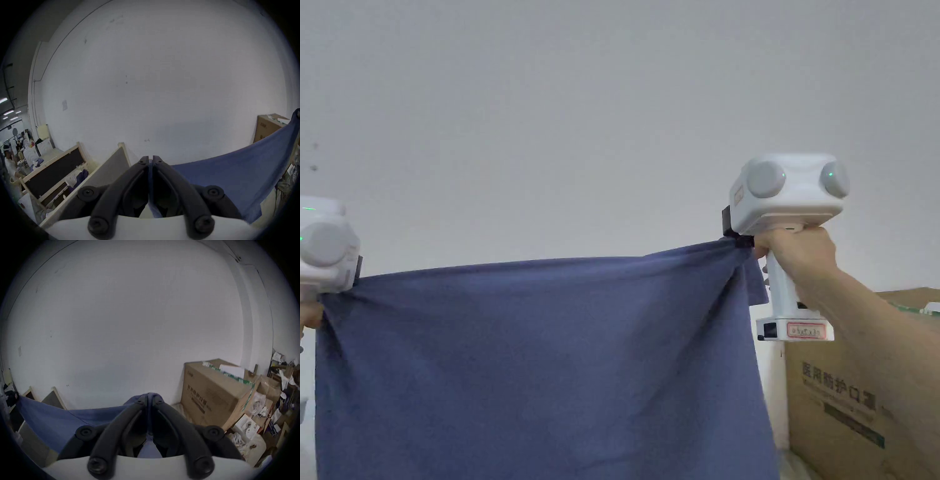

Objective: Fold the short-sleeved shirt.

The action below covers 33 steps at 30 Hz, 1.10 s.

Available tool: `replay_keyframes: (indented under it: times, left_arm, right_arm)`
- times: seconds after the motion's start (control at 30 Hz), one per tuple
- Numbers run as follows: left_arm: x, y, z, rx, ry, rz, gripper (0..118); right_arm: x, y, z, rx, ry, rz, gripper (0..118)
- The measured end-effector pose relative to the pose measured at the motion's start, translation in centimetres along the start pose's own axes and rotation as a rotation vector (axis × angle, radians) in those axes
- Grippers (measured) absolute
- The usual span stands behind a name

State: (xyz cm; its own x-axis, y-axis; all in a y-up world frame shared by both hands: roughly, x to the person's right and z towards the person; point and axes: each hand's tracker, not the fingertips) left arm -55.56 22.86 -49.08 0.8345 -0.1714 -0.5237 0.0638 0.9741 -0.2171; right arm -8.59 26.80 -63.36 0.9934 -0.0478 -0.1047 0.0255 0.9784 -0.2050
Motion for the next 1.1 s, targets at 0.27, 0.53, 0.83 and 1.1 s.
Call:
replay_keyframes:
  times: [0.27,0.53,0.83,1.1]
  left_arm:
    - [3.0,-4.6,-3.3,-0.005,0.002,-0.052,2]
    - [7.8,-19.4,-10.9,-0.208,-0.005,-0.078,2]
    - [12.2,-40.0,-14.6,-0.582,-0.098,-0.168,2]
    - [9.9,-46.2,-10.0,-0.667,-0.145,-0.174,2]
  right_arm:
    - [-0.2,-3.2,-1.7,-0.017,-0.005,0.035,6]
    - [0.2,-19.2,-11.4,-0.337,-0.019,0.067,7]
    - [1.8,-41.1,-19.4,-0.737,-0.056,0.068,7]
    - [5.6,-49.3,-15.0,-0.877,-0.018,-0.001,6]
